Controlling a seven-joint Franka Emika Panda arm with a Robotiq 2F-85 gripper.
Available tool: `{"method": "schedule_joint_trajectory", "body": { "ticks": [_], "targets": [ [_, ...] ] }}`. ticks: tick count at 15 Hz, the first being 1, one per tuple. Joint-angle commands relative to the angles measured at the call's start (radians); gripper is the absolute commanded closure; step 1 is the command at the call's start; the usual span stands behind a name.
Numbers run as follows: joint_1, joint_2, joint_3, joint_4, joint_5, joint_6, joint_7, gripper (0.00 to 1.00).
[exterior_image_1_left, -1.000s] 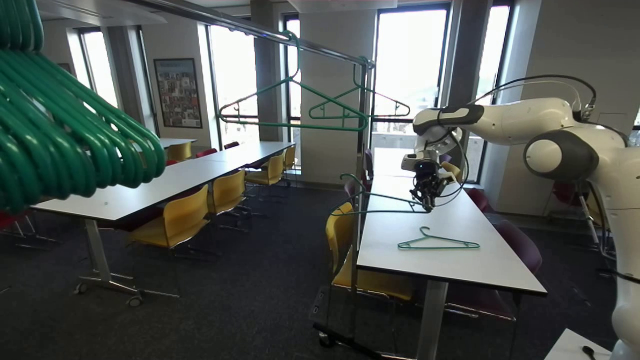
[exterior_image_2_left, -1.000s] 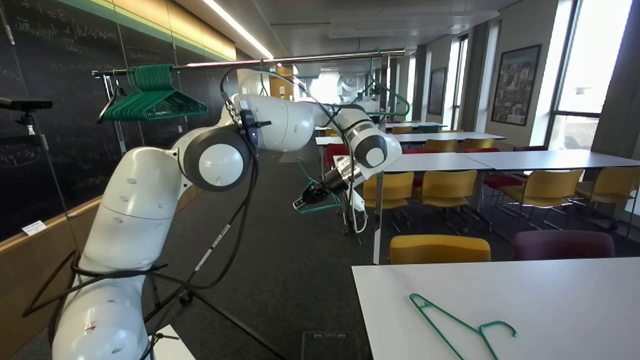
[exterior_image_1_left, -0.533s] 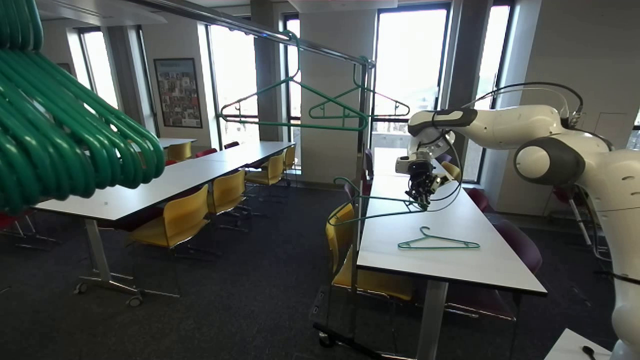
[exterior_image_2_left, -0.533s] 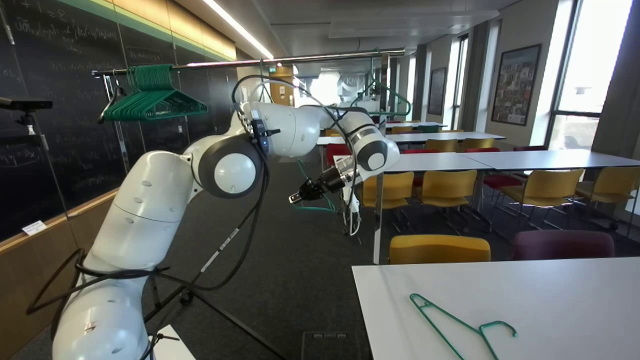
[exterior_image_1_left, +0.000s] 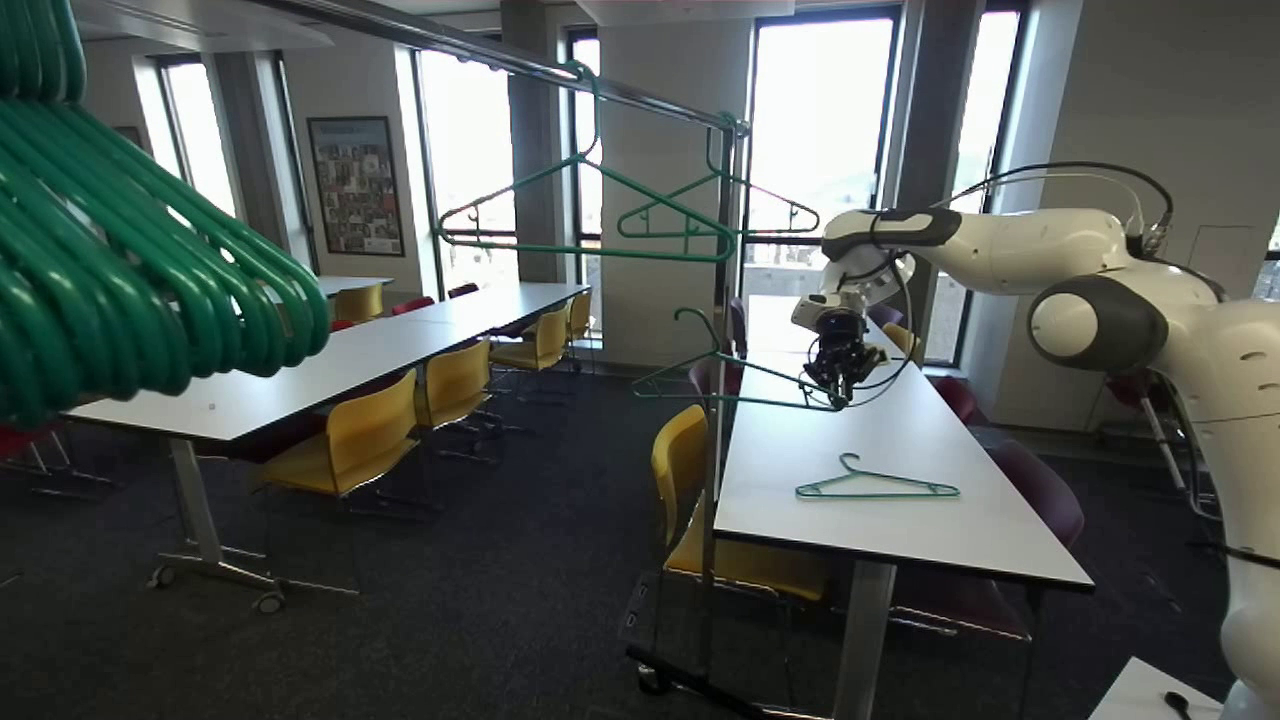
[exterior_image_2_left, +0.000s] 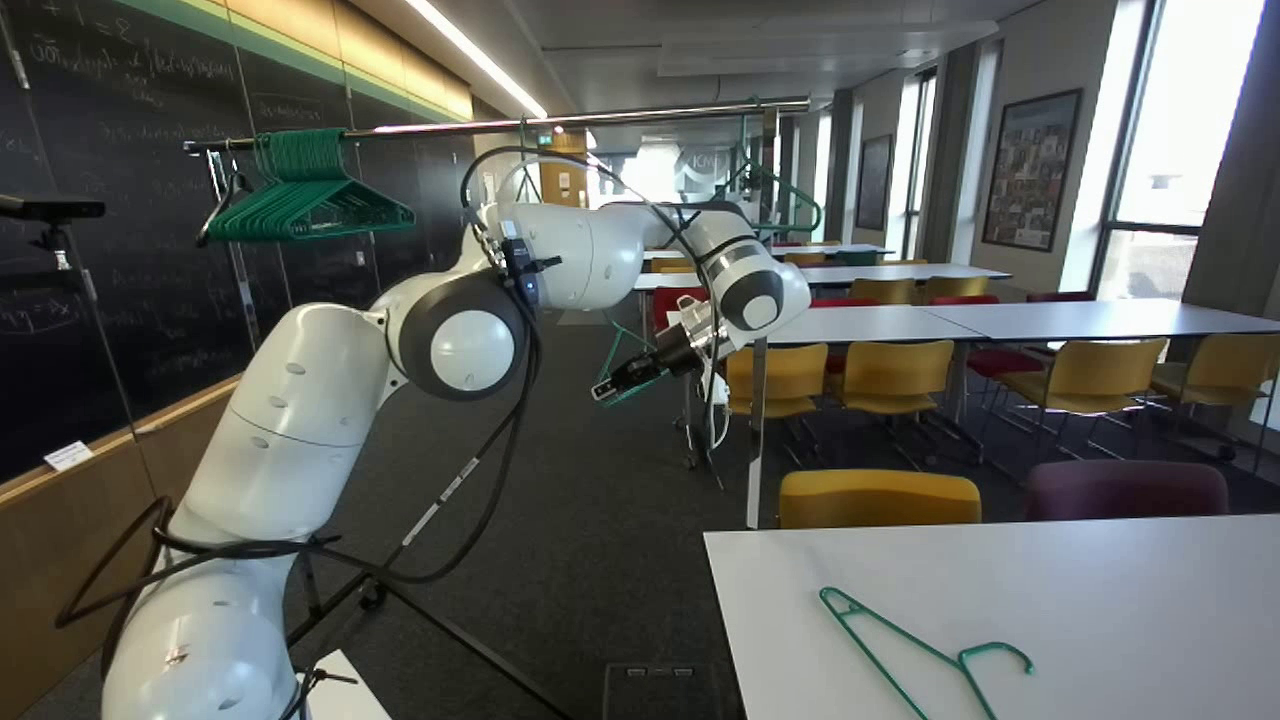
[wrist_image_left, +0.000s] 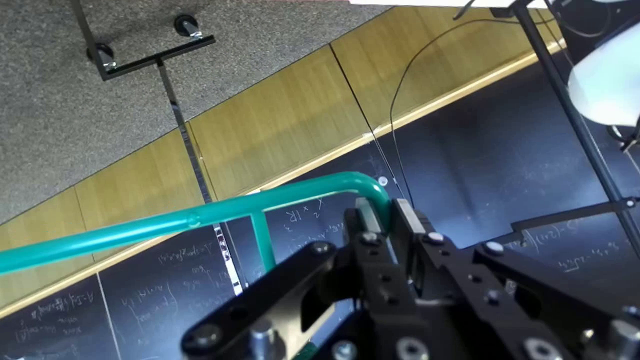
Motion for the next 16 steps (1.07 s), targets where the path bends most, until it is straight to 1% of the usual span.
{"method": "schedule_joint_trajectory", "body": {
  "ticks": [1,4,7,9,10,16],
  "targets": [
    [-0.025,-0.018,0.021,-0.003,0.012,0.066,-0.157,0.97],
    [-0.02,-0.019,0.021,-0.011,0.007,0.109,-0.257,0.97],
    [-0.017,-0.019,0.019,-0.013,0.007,0.123,-0.31,0.97],
    [-0.002,-0.018,0.012,-0.014,-0.014,0.137,-0.295,0.97],
    [-0.01,0.002,0.013,0.006,-0.008,0.105,-0.277,0.87],
    [-0.007,0.003,0.014,0.006,-0.01,0.111,-0.277,0.87]
  ]
}}
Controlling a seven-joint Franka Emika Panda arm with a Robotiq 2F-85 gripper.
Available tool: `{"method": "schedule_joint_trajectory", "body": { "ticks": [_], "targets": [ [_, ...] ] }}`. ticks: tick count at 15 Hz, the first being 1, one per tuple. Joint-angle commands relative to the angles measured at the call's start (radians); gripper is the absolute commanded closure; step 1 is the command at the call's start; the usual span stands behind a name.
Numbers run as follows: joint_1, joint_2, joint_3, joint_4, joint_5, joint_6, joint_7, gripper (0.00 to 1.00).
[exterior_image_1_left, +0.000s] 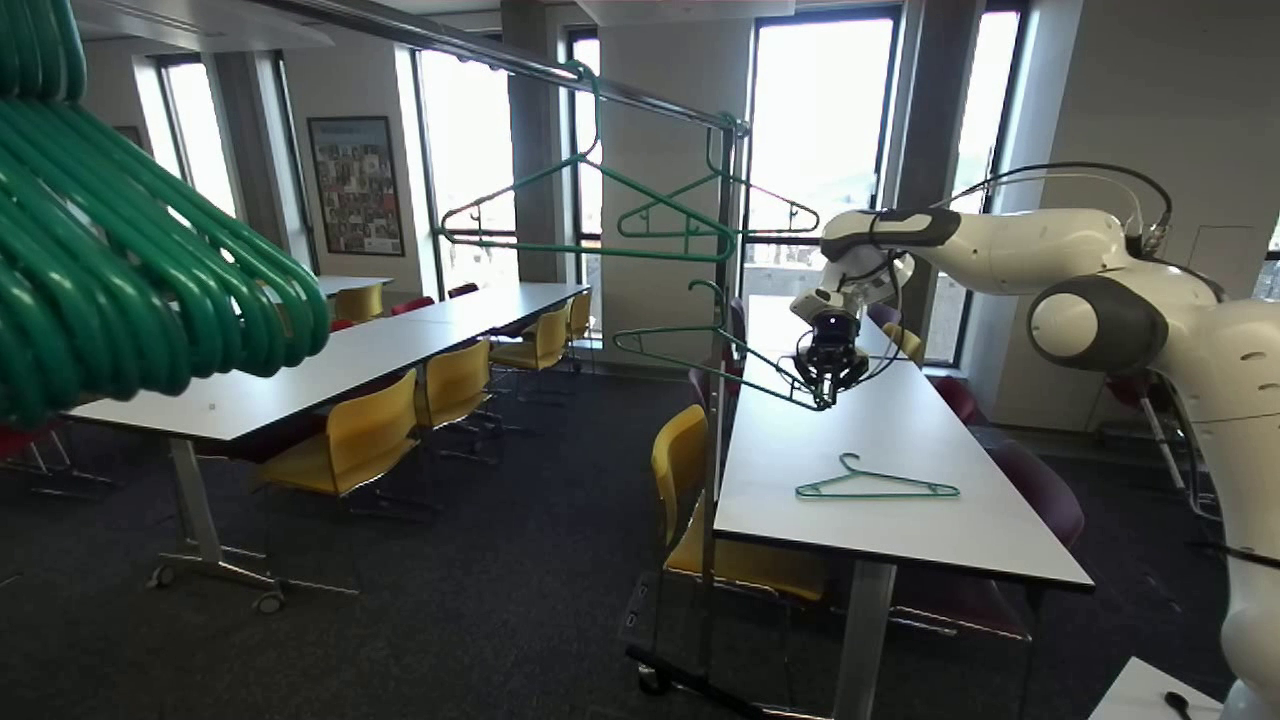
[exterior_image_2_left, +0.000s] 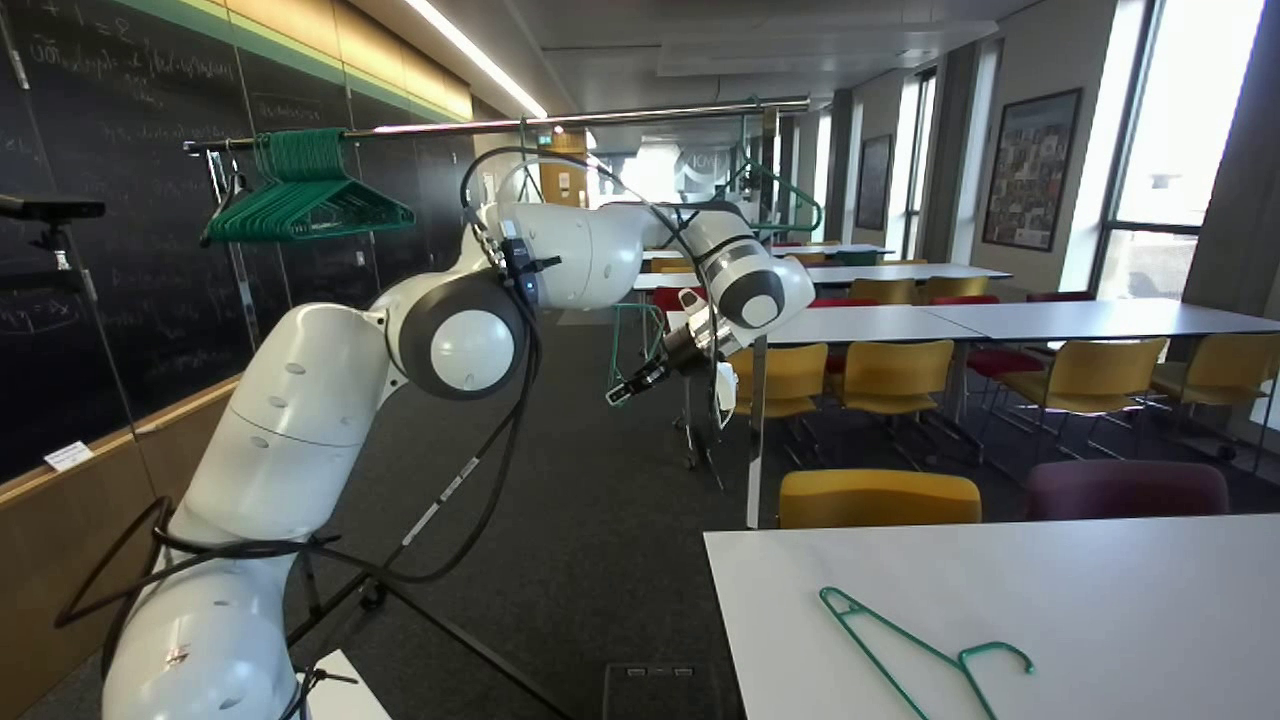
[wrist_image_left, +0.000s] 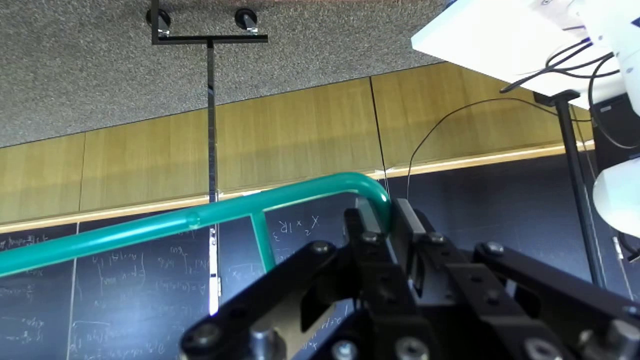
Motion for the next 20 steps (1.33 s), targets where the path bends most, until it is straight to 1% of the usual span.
{"method": "schedule_joint_trajectory", "body": {
  "ticks": [1,2,6,9,13,16,20],
  "targets": [
    [-0.011,0.002,0.014,0.006,-0.005,-0.003,0.004,0.87],
    [-0.011,0.002,0.014,0.006,-0.005,-0.003,0.004,0.97],
    [-0.002,-0.042,0.064,0.038,0.112,-0.009,-0.005,0.97],
    [0.0,-0.061,0.105,0.09,0.287,-0.02,0.016,0.97],
    [0.034,-0.059,0.121,0.16,0.436,-0.024,0.039,0.97],
    [0.061,-0.039,0.115,0.2,0.49,-0.016,0.143,0.97],
    [0.069,-0.019,0.122,0.26,0.57,-0.01,0.27,0.97]
  ]
}}
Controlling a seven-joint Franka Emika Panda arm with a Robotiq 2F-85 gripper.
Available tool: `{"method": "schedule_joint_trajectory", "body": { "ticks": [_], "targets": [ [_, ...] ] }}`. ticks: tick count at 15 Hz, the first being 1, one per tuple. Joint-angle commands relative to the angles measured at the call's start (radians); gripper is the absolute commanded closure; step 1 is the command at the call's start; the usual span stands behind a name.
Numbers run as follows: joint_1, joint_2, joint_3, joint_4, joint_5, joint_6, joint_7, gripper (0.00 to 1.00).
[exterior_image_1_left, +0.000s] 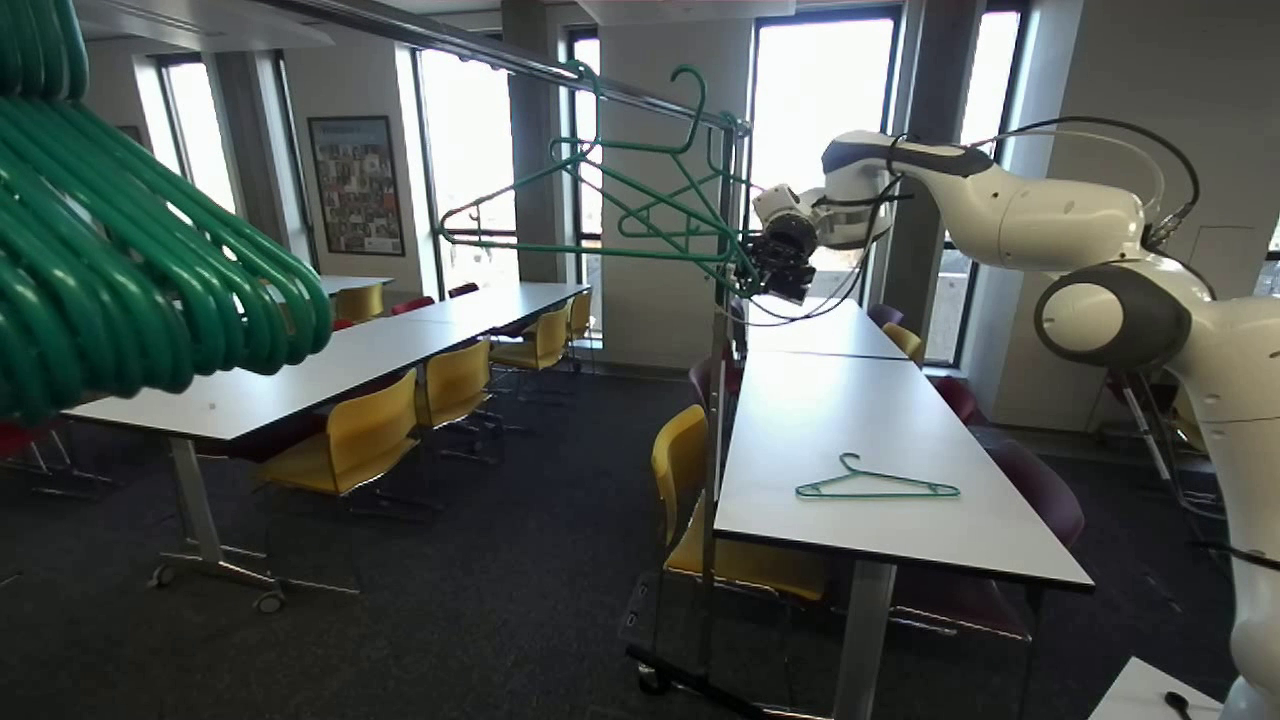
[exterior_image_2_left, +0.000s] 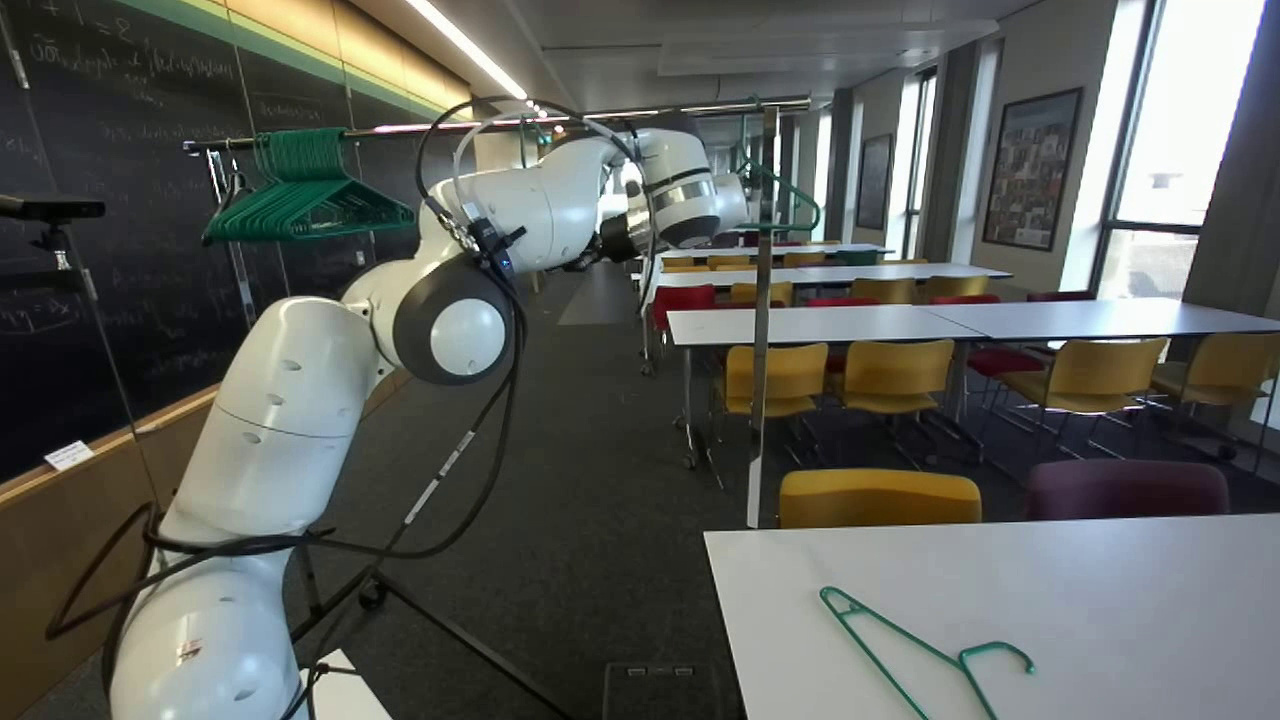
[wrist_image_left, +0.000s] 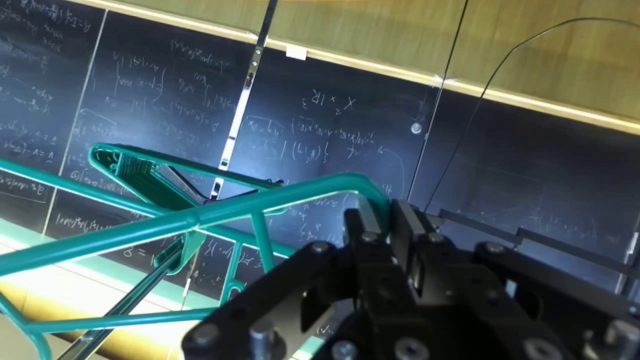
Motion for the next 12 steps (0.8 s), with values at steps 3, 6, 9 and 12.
{"method": "schedule_joint_trajectory", "body": {
  "ticks": [3,6,9,12],
  "targets": [
    [0.004,0.042,0.011,0.135,0.132,-0.003,0.165,0.97],
    [0.006,0.055,0.011,0.168,0.178,-0.012,0.295,0.97],
    [0.007,0.07,0.013,0.184,0.201,-0.019,0.472,0.97],
    [-0.001,0.094,0.026,0.205,0.244,-0.032,0.604,0.97]
  ]
}}
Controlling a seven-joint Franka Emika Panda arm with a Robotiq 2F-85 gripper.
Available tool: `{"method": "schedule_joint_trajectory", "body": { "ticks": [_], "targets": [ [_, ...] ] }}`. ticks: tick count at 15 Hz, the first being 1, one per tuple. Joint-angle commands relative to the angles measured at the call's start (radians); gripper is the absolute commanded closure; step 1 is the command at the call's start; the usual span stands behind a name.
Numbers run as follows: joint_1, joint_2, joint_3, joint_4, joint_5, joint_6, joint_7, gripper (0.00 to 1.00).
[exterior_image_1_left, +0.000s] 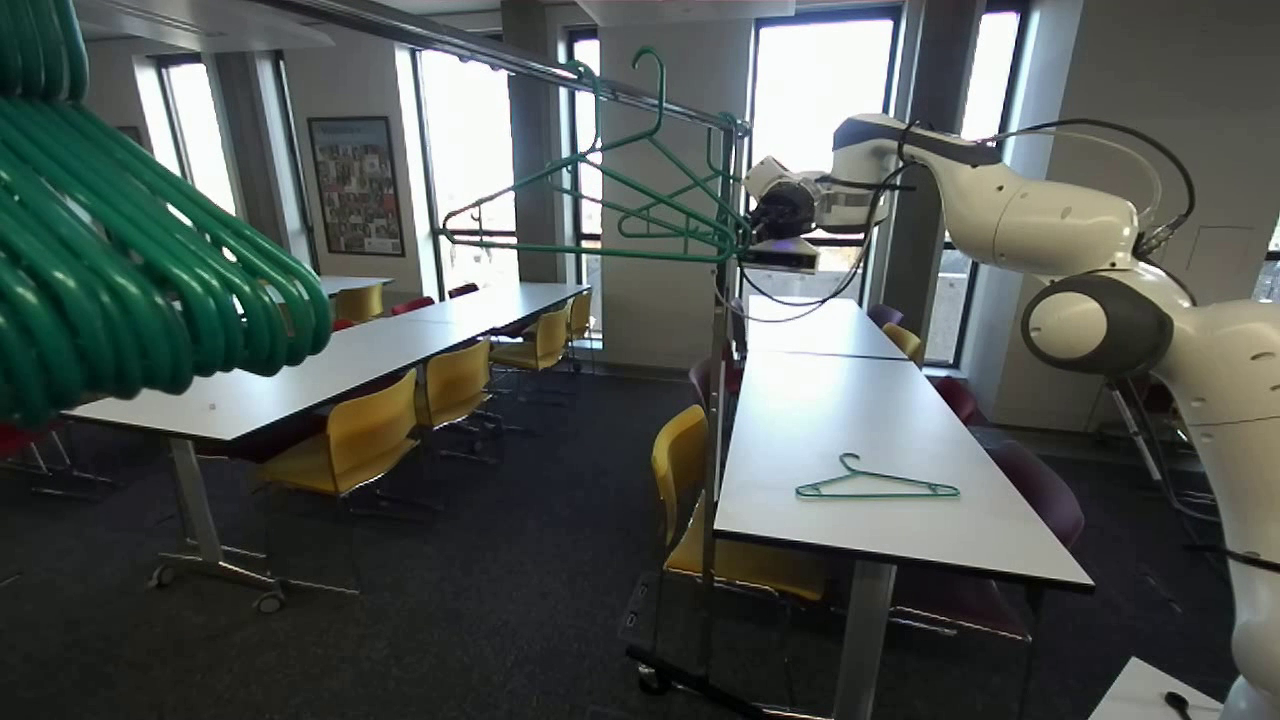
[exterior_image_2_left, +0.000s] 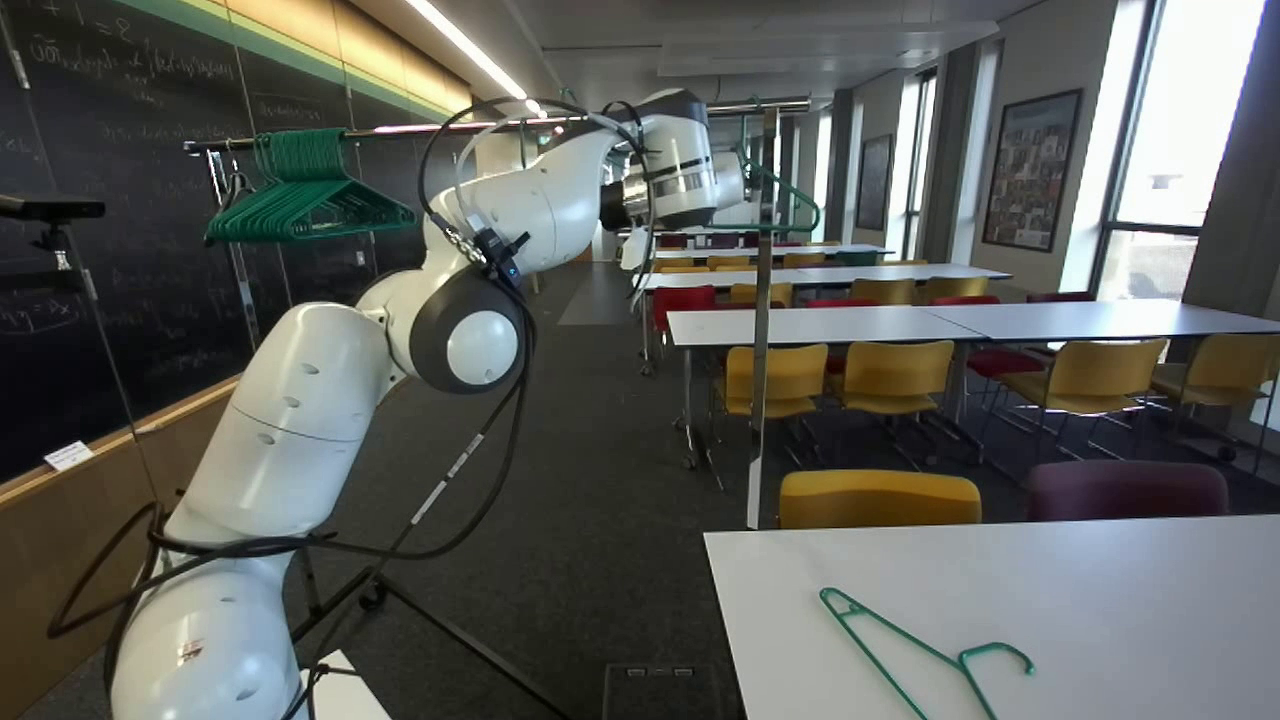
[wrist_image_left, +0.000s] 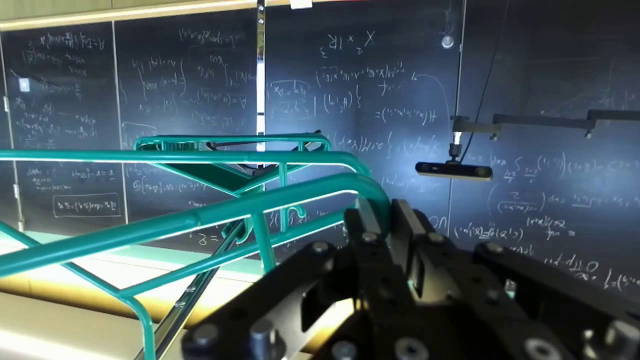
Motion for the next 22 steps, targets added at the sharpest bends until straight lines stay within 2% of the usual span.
{"method": "schedule_joint_trajectory", "body": {
  "ticks": [1,9,14,15,18,22],
  "targets": [
    [-0.01,0.051,0.023,0.076,0.072,-0.033,0.162,0.97],
    [-0.006,0.1,0.035,0.143,0.129,-0.049,0.315,0.97],
    [-0.006,0.112,0.03,0.143,0.119,-0.063,0.332,0.97],
    [-0.006,0.116,0.029,0.15,0.115,-0.067,0.32,0.7],
    [0.002,0.121,0.018,0.182,0.082,-0.094,0.252,0.47],
    [0.008,0.089,-0.023,0.231,-0.037,-0.119,0.121,0.19]
  ]
}}
